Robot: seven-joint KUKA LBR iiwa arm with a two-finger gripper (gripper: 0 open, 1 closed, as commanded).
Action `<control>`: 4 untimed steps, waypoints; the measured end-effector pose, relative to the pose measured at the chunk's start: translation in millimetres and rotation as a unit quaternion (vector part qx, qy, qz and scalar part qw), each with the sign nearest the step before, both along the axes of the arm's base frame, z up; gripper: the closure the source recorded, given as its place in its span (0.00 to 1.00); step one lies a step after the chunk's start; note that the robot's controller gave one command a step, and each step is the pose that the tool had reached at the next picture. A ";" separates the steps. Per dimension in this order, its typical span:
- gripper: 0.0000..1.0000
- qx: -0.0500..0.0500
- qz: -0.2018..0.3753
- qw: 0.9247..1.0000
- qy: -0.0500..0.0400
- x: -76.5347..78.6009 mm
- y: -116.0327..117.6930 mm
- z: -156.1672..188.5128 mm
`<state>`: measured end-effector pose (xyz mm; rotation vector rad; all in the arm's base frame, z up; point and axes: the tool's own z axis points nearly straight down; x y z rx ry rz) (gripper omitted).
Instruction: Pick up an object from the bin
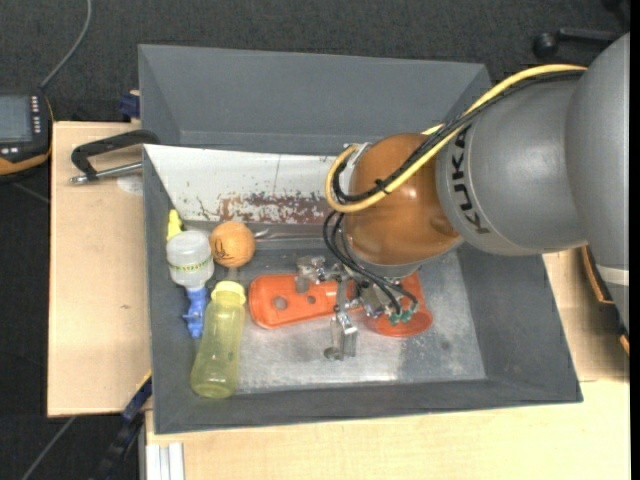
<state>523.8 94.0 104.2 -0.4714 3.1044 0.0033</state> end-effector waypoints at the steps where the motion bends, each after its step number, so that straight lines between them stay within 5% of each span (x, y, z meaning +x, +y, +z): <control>1: 0.00 0.001 -0.080 0.997 -0.002 29.2 5.5 -9.0; 2: 1.00 0.000 0.108 0.994 -0.002 32.7 31.8 -32.9; 4: 1.00 0.001 0.108 0.994 -0.001 32.0 32.7 -33.3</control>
Offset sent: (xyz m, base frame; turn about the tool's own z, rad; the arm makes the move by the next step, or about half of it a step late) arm 0.0312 0.0318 -0.0342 -0.2194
